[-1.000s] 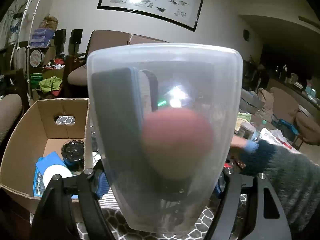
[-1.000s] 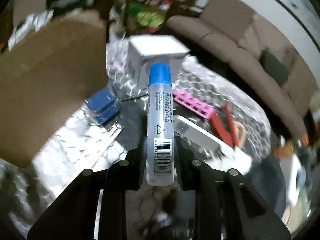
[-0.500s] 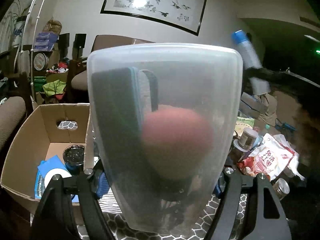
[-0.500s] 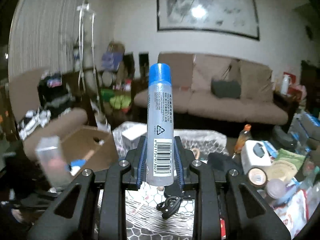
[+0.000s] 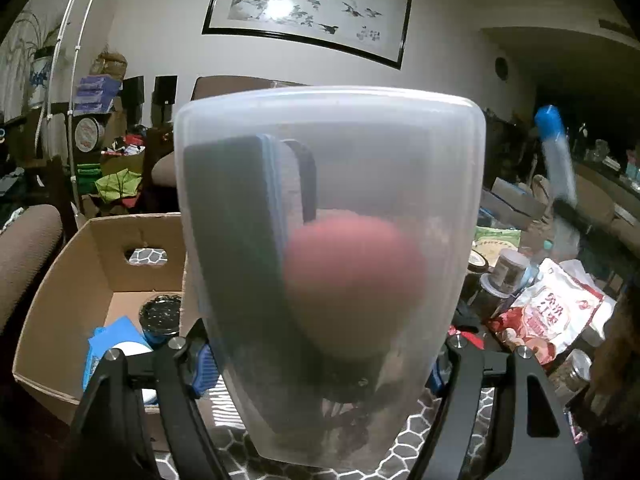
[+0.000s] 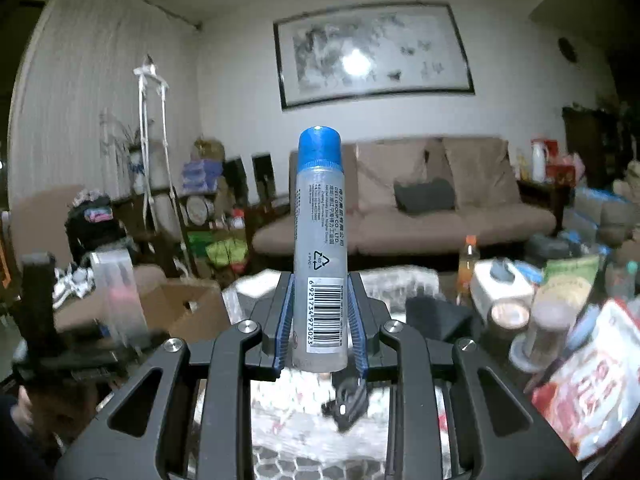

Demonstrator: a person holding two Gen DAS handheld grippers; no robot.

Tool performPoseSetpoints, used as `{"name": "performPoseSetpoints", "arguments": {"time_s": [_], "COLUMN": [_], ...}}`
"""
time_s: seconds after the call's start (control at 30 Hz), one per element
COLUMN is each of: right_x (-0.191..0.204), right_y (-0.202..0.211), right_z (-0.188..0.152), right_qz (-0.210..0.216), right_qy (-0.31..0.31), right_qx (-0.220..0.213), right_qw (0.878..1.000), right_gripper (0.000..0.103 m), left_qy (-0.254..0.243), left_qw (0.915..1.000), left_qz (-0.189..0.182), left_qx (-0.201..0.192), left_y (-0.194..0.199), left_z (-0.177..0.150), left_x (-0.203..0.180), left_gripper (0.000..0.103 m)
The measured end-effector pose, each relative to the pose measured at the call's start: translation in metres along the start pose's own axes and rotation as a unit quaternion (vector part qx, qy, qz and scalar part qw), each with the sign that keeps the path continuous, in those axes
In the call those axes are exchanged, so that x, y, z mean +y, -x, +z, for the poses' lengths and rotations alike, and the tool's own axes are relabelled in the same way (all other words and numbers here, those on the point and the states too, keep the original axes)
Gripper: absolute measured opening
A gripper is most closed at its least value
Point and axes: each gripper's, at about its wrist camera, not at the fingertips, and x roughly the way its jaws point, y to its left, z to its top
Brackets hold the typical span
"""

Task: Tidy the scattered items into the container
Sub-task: 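Lift the glue tube with the right tool while the left tool holds the container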

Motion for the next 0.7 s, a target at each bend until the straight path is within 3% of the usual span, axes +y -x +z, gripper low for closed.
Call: {"name": "performPoseSetpoints", "arguments": {"time_s": [0.2, 0.43, 0.7], "right_x": [0.015, 0.020, 0.041], "right_y": [-0.002, -0.016, -0.039], "right_z": [-0.008, -0.013, -0.024], "right_qz": [-0.004, 0.005, 0.027], "right_qy": [0.031, -0.004, 0.004], "right_qx": [0.012, 0.025, 0.058], "right_qw": [0.999, 1.000, 0.998], "right_gripper": [0.024, 0.024, 0.024], "left_qy": [0.000, 0.021, 0.013], "left_qw": [1.0000, 0.9996, 0.9996], "left_qz": [0.007, -0.019, -0.008], "left_qx": [-0.003, -0.003, -0.023], "left_y": [0.004, 0.011, 0.034], "left_z": [0.001, 0.003, 0.013], "left_x": [0.005, 0.015, 0.025], "left_gripper": [0.076, 0.076, 0.076]}}
